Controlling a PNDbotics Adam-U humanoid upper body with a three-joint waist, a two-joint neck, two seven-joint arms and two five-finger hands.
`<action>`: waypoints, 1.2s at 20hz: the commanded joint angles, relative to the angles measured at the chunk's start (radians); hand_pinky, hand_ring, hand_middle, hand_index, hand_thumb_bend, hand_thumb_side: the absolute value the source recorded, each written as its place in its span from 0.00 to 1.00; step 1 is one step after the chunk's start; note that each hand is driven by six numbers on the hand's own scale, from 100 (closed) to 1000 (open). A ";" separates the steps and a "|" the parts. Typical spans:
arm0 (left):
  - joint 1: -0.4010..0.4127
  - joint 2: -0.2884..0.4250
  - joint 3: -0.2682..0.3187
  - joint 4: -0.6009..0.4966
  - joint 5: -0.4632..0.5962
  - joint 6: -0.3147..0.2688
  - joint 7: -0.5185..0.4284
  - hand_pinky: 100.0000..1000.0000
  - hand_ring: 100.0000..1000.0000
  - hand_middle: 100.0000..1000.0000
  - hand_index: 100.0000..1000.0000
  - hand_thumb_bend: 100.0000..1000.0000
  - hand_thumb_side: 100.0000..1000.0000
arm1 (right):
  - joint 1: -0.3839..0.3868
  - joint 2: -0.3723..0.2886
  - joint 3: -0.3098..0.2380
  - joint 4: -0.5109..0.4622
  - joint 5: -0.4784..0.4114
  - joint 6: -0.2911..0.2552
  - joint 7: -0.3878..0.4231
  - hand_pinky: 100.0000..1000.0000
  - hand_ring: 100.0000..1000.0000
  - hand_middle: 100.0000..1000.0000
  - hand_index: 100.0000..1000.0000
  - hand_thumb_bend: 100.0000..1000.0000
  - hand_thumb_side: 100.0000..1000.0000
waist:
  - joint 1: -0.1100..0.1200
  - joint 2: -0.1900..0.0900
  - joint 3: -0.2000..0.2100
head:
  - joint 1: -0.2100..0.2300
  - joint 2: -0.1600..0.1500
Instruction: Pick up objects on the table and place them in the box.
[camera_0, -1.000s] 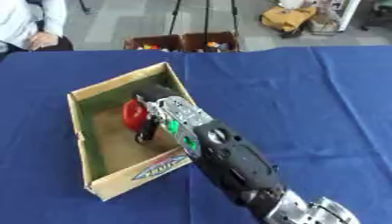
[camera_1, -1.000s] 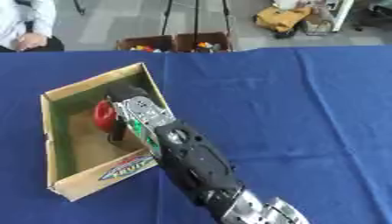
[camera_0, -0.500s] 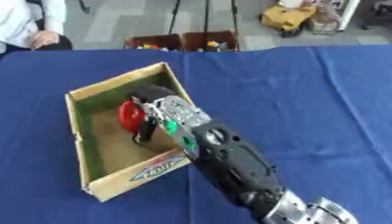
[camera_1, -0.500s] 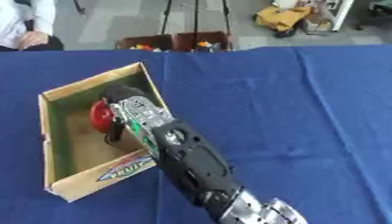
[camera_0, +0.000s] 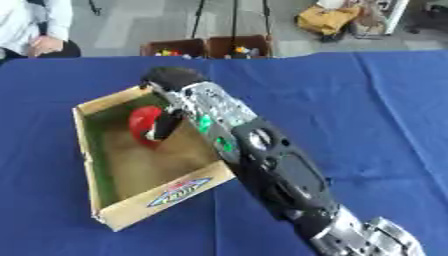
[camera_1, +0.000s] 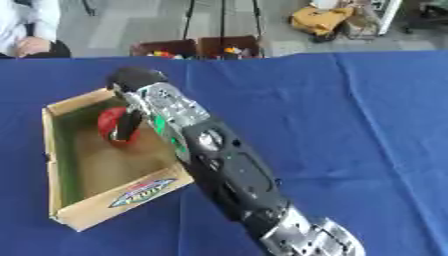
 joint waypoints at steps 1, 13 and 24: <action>-0.006 0.018 0.010 -0.015 -0.003 -0.001 0.003 0.59 0.85 0.79 0.86 0.00 0.94 | -0.025 -0.053 -0.036 -0.124 -0.068 0.014 0.016 0.55 0.73 0.83 0.90 0.45 0.28 | -0.004 -0.008 -0.002 | 0.011 -0.001; 0.002 0.025 0.020 -0.015 -0.010 -0.003 0.017 0.59 0.85 0.79 0.86 0.00 0.93 | 0.047 -0.260 -0.174 -0.571 -0.392 0.138 -0.133 0.52 0.68 0.75 0.86 0.40 0.43 | 0.014 -0.007 -0.031 | 0.046 -0.005; 0.007 0.032 0.027 -0.015 -0.018 -0.003 0.028 0.59 0.85 0.79 0.86 0.00 0.93 | 0.188 -0.420 -0.268 -0.743 -0.709 0.102 -0.628 0.62 0.70 0.75 0.84 0.18 0.56 | 0.030 -0.005 -0.059 | 0.088 -0.007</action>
